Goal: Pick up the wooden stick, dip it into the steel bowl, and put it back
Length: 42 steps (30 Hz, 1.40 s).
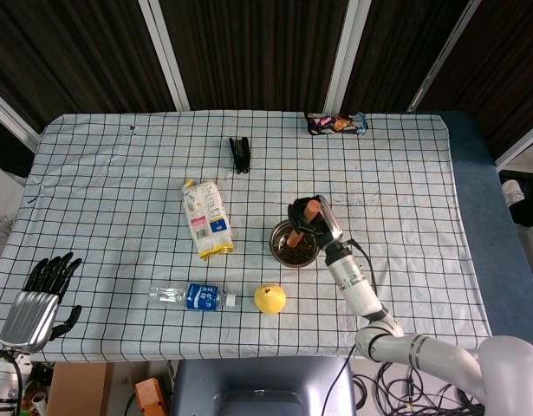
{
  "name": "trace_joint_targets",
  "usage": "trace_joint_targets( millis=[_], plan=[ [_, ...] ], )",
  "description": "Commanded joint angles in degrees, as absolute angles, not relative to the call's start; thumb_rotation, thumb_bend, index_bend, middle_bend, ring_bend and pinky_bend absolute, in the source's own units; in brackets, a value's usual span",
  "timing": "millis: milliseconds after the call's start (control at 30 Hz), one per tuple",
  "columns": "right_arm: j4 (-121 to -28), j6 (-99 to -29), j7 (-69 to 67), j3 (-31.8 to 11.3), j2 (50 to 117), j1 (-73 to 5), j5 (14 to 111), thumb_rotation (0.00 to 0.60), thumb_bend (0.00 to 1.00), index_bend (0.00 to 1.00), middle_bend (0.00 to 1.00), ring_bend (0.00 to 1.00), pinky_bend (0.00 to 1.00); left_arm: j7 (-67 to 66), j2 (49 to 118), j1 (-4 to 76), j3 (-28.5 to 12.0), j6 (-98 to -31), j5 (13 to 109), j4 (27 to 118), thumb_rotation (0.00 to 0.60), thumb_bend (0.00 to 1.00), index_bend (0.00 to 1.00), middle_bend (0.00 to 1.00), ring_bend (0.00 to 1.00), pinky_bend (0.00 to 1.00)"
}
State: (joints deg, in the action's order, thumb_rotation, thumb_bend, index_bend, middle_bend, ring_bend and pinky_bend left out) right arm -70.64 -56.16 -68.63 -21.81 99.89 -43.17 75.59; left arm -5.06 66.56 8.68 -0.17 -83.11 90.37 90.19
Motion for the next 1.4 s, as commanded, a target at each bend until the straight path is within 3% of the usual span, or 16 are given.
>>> trace_joint_targets(
  millis=[33, 467, 867, 967, 1067, 1233, 1400],
  plan=[
    [-69.6, -55.1, -68.9, -21.4, 100.6, -43.2, 75.0, 0.600, 0.72, 1.00, 1.00, 1.00, 0.96, -5.0, 66.5, 8.7, -0.2, -83.2, 90.4, 90.2, 0.600, 0.38, 0.00, 0.01, 0.00, 0.00],
    [-65.9, -54.0, -71.3, -20.7, 102.5, -43.4, 75.8, 0.600, 0.72, 1.00, 1.00, 1.00, 0.96, -4.3, 66.3, 8.4, -0.1, -83.7, 90.6, 90.0, 0.600, 0.37, 0.00, 0.01, 0.00, 0.00],
    [-78.7, -60.7, -68.2, -24.6, 91.0, -39.5, 77.2, 0.600, 0.72, 1.00, 1.00, 1.00, 0.96, -4.6, 66.4, 8.3, -0.1, -84.0, 90.8, 90.1, 0.600, 0.38, 0.00, 0.01, 0.00, 0.00],
    [-79.0, -61.1, -59.8, -23.7, 87.7, -38.9, 77.6, 0.600, 0.72, 1.00, 1.00, 1.00, 0.96, -4.9, 66.5, 8.3, -0.1, -83.9, 90.8, 90.2, 0.600, 0.38, 0.00, 0.01, 0.00, 0.00],
    [-75.0, -60.5, -42.3, -21.4, 86.0, -38.6, 75.6, 0.600, 0.72, 1.00, 1.00, 1.00, 0.95, -5.1, 66.5, 8.3, -0.1, -83.9, 90.8, 90.2, 0.600, 0.37, 0.00, 0.01, 0.00, 0.00],
    [-69.4, -55.6, -17.7, -16.9, 85.6, -37.8, 67.4, 0.600, 0.72, 1.00, 1.00, 0.98, 0.93, -5.5, 66.7, 8.5, -0.1, -83.6, 90.7, 90.3, 0.600, 0.38, 0.00, 0.01, 0.00, 0.00],
    [-63.4, -52.8, -6.2, -15.3, 89.5, -37.9, 59.8, 0.600, 0.72, 1.00, 1.00, 0.96, 0.89, -6.3, 67.1, 8.8, 0.0, -83.0, 90.9, 90.5, 0.600, 0.38, 0.00, 0.01, 0.00, 0.00]
  ],
)
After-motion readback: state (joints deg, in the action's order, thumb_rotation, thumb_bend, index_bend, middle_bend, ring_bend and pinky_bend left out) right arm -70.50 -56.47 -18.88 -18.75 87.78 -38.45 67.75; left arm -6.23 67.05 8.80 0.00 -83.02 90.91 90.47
